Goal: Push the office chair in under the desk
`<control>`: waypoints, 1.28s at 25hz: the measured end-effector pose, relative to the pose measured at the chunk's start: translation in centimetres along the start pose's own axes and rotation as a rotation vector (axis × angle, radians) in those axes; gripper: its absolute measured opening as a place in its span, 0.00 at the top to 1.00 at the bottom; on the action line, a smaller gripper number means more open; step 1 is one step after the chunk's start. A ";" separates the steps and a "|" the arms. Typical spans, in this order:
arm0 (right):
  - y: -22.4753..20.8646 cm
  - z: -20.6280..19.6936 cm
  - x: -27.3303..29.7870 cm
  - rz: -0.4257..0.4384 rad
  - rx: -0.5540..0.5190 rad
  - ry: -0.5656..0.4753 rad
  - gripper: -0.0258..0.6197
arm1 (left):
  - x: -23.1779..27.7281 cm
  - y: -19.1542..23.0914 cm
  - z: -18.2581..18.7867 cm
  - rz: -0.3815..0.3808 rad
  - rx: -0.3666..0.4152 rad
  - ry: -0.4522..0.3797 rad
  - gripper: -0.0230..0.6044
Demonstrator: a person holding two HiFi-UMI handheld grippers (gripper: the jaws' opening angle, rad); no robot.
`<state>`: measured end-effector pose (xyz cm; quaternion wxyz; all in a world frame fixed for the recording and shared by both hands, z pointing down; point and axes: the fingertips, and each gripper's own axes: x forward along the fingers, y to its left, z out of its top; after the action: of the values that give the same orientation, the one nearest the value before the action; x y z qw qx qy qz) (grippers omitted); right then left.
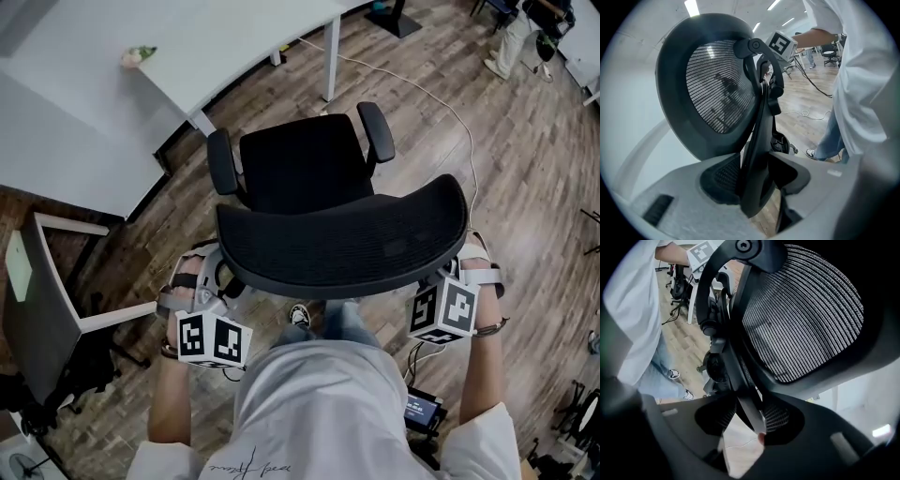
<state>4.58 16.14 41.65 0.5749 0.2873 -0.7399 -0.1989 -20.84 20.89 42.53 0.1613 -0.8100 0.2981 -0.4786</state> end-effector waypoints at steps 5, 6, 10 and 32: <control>-3.0 -1.0 1.9 0.003 -0.013 -0.030 0.68 | 2.1 1.8 1.3 0.011 -0.014 0.021 0.66; -3.6 -1.3 2.3 0.002 -0.014 -0.033 0.68 | 2.5 2.1 1.6 0.016 -0.018 0.024 0.66; -5.5 -2.3 3.8 -0.006 -0.018 -0.047 0.68 | 4.3 3.1 2.7 0.027 -0.039 0.038 0.65; -14.7 -4.3 11.1 -0.009 -0.034 -0.148 0.66 | 11.5 8.9 5.6 0.110 -0.081 0.075 0.64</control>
<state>9.66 -2.04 41.77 0.5227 0.2653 -0.7755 -0.2345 -14.72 6.57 42.76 0.1434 -0.7795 0.3673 -0.4867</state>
